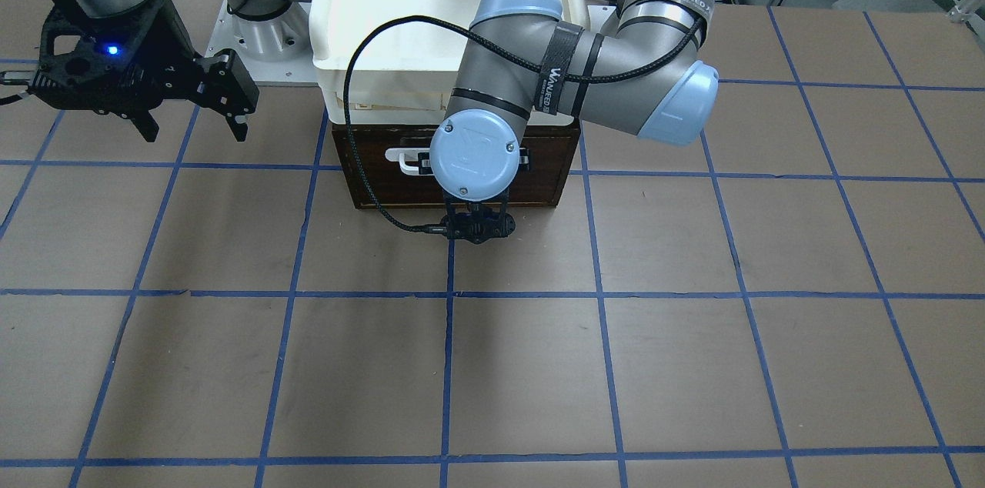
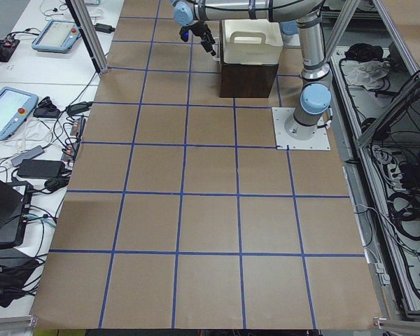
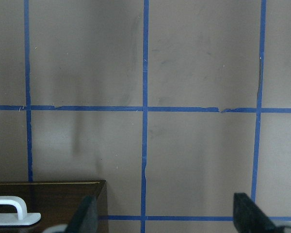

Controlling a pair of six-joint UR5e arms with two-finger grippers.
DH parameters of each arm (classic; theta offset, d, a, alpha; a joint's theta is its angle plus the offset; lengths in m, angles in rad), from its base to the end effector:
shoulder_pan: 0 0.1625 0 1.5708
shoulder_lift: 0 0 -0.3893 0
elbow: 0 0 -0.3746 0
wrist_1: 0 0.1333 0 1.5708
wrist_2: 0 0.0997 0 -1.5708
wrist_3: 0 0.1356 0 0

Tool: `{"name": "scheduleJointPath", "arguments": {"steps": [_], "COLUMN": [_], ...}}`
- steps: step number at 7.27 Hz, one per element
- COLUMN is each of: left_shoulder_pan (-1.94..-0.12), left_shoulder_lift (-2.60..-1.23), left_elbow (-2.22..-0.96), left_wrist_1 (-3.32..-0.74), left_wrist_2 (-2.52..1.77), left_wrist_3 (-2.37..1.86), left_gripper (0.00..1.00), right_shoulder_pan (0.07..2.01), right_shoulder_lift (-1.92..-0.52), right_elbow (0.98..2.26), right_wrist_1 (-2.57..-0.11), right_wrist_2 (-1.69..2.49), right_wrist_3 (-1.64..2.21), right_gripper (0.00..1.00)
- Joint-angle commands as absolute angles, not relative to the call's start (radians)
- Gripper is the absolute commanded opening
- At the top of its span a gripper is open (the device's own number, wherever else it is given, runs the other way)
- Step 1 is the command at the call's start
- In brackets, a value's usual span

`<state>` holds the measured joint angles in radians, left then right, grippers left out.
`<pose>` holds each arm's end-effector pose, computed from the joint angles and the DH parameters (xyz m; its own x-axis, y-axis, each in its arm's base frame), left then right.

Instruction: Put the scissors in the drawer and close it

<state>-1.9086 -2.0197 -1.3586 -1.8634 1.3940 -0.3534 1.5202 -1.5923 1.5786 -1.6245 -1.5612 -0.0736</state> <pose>-0.3311 -0.4685 0.2598 -0.9980 -0.0544 -0.0323 -0.0632 0.8480 0.5263 0.1104 -0.4810 0.4283 -0.9997 -0.0235 -0.0046 -0.0231 0.9974 -0.0679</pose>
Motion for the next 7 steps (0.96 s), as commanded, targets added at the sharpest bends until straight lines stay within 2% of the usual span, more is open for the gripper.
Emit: {"name": "scheduleJointPath", "arguments": {"steps": [1,2,4,6,7], "left_shoulder_pan": [-1.861,-1.841,-1.827,-1.804,-1.740], "left_shoulder_lift": [-1.944,-1.875,-1.726,-1.584,-1.544], "left_elbow": [-1.323,-1.307,-1.363,-1.501,-1.567], "left_wrist_1": [-1.817,-1.804,-1.816,-1.762,-1.606], "left_wrist_2": [1.388,1.434,1.543,1.543,1.542], "left_wrist_3": [-0.339,-0.337,-0.331,-0.238,-0.166], "left_gripper": [1.00,1.00,1.00,1.00,1.00], "right_shoulder_pan": [1.520,1.520,1.520,1.520,1.520], "right_shoulder_lift": [-1.592,-1.592,-1.592,-1.592,-1.592], "right_elbow": [1.578,1.580,1.580,1.580,1.580], "right_wrist_1": [-1.626,-1.625,-1.623,-1.623,-1.623], "right_wrist_2": [-1.562,-1.563,-1.563,-1.563,-1.562], "right_wrist_3": [-0.074,-0.074,-0.074,-0.074,-0.074], "right_gripper": [1.00,1.00,1.00,1.00,1.00]}}
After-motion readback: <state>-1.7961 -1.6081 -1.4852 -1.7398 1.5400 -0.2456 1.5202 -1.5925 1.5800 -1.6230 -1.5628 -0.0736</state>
